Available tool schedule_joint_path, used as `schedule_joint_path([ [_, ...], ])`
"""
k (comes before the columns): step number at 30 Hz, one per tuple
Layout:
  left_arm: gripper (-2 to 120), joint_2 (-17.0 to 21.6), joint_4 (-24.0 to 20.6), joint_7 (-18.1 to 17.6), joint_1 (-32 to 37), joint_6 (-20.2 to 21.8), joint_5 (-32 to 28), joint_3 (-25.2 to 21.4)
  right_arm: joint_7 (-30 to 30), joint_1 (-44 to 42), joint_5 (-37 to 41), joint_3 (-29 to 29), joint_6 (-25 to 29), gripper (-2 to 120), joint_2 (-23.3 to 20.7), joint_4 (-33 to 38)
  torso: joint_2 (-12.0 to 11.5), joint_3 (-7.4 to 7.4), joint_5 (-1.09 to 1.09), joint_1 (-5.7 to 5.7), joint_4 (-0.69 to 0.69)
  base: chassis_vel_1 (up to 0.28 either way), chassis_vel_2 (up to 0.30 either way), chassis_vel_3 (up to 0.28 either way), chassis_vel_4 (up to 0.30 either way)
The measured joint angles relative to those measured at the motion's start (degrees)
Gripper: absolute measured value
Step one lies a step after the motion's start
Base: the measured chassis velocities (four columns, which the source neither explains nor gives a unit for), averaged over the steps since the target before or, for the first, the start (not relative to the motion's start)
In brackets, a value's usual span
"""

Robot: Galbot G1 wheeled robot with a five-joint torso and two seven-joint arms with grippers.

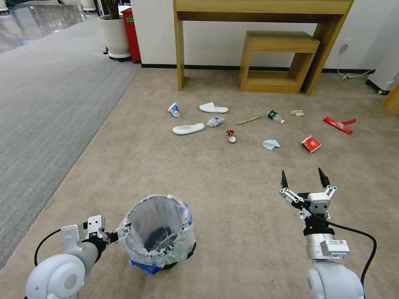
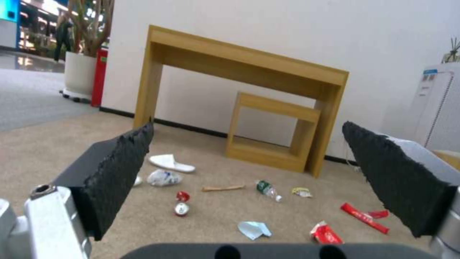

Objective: Pick up the trash bin and place the garbage on the floor into it.

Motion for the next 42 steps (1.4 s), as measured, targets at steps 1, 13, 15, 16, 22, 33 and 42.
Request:
schedule_joint_path([
  [1, 100, 0.0, 0.0, 0.0, 0.0, 0.0, 0.0, 0.0, 0.0, 0.0, 0.0, 0.0, 0.0, 100, 0.0, 0.0, 0.0, 0.00, 0.00, 0.00, 0.00, 0.000, 0.000, 0.000, 0.000],
  [13, 83, -2.0, 2.3, 0.6, -1.3, 0.0, 2.5, 2.7, 0.0, 0.6, 0.2, -0.1, 0.7, 100, -0.6, -1.3, 0.0, 0.00, 0.00, 0.00, 0.00, 0.000, 0.000, 0.000, 0.000],
  [15, 79, -2.3, 2.6, 0.7, -1.5, 0.0, 2.5, 2.9, 0.0, 0.7, 0.3, -0.1, 0.7, 100, -0.6, -1.4, 0.0, 0.00, 0.00, 0.00, 0.00, 0.000, 0.000, 0.000, 0.000],
  [16, 74, -2.7, 2.8, 0.8, -1.7, 0.0, 2.6, 3.3, 0.0, 0.8, 0.3, -0.2, 0.7, 100, -0.7, -1.5, 0.0, 0.00, 0.00, 0.00, 0.00, 0.000, 0.000, 0.000, 0.000],
  [22, 65, -3.8, 3.9, 0.9, -2.9, -0.1, 3.0, 4.4, 0.0, 1.0, 0.4, -0.2, 0.8, 100, -1.0, -1.8, 0.0, 0.00, 0.02, 0.00, 0.01, 0.000, 0.000, 0.000, 0.000],
  [33, 16, -3.8, 2.6, 0.6, -2.5, -0.1, 2.8, 4.3, -0.1, 1.8, 0.5, -0.7, 0.8, 100, -1.0, -2.7, 0.0, 0.00, -0.01, 0.00, 0.00, 0.000, 0.000, 0.000, 0.000],
  [42, 1, -4.1, 2.9, 0.6, -2.4, -0.1, 2.6, 4.1, -0.2, 1.9, 0.6, -0.8, 0.8, 100, -1.3, -2.8, 0.0, 0.00, 0.00, 0.00, 0.00, 0.000, 0.000, 0.000, 0.000],
])
